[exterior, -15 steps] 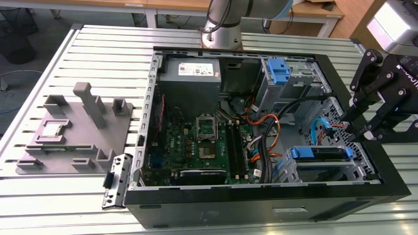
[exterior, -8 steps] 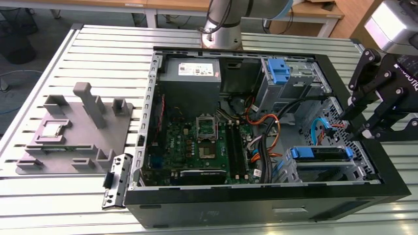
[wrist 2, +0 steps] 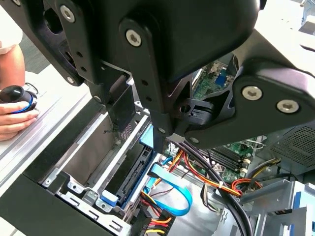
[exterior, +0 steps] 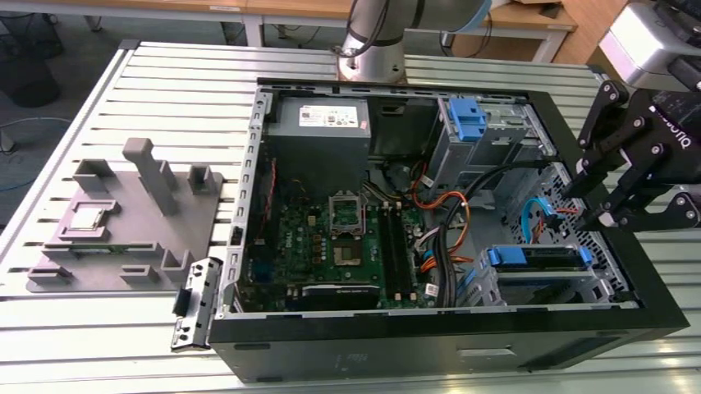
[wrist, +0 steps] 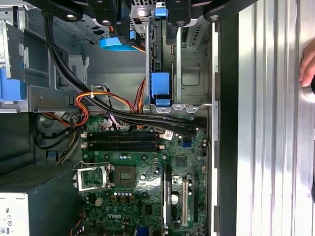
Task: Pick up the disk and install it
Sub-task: 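Insert the first disk wire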
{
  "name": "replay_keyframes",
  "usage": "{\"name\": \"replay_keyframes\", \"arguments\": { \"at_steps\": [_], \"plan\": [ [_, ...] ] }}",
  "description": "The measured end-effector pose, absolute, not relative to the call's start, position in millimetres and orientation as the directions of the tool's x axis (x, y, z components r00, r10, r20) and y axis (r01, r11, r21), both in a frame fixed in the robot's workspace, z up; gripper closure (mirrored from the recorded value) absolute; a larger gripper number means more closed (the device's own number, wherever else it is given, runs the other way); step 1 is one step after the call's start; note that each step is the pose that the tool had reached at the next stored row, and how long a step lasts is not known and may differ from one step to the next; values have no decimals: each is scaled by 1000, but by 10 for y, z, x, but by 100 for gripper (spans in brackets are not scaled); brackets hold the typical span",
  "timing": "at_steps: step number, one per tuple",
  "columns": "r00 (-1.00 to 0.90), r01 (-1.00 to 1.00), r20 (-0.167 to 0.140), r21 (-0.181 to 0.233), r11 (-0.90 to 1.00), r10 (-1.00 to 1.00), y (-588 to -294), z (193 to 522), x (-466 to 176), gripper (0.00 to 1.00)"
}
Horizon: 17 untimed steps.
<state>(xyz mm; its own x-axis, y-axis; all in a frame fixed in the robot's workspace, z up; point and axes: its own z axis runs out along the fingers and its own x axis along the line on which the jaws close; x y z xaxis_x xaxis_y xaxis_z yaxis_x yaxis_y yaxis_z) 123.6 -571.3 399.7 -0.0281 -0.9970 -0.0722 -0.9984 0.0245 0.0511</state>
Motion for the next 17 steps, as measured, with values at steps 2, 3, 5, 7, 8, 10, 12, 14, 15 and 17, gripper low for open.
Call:
{"name": "replay_keyframes", "arguments": {
  "at_steps": [2,3,5,7,8,10,12,14,15,17],
  "plan": [
    [-28,-998,-72,51,24,-997,-5713,3997,1236,58],
    [-28,-998,-72,51,24,-997,-5711,3997,1236,58],
    [-28,-998,-72,51,24,-997,-5710,3996,1236,58],
    [-28,-998,-72,51,24,-997,-5710,3996,1236,58],
    [-28,-998,-72,51,24,-997,-5710,3996,1236,58],
    [-28,-998,-72,51,24,-997,-5710,3996,1236,58],
    [-28,-998,-72,51,24,-997,-5710,3996,1236,58],
    [-28,-998,-73,51,24,-997,-5709,3990,1236,58],
    [-28,-998,-73,49,24,-997,-5710,3983,1236,58],
    [-28,-999,-75,42,24,-997,-5710,3967,1235,58]
  ]
}}
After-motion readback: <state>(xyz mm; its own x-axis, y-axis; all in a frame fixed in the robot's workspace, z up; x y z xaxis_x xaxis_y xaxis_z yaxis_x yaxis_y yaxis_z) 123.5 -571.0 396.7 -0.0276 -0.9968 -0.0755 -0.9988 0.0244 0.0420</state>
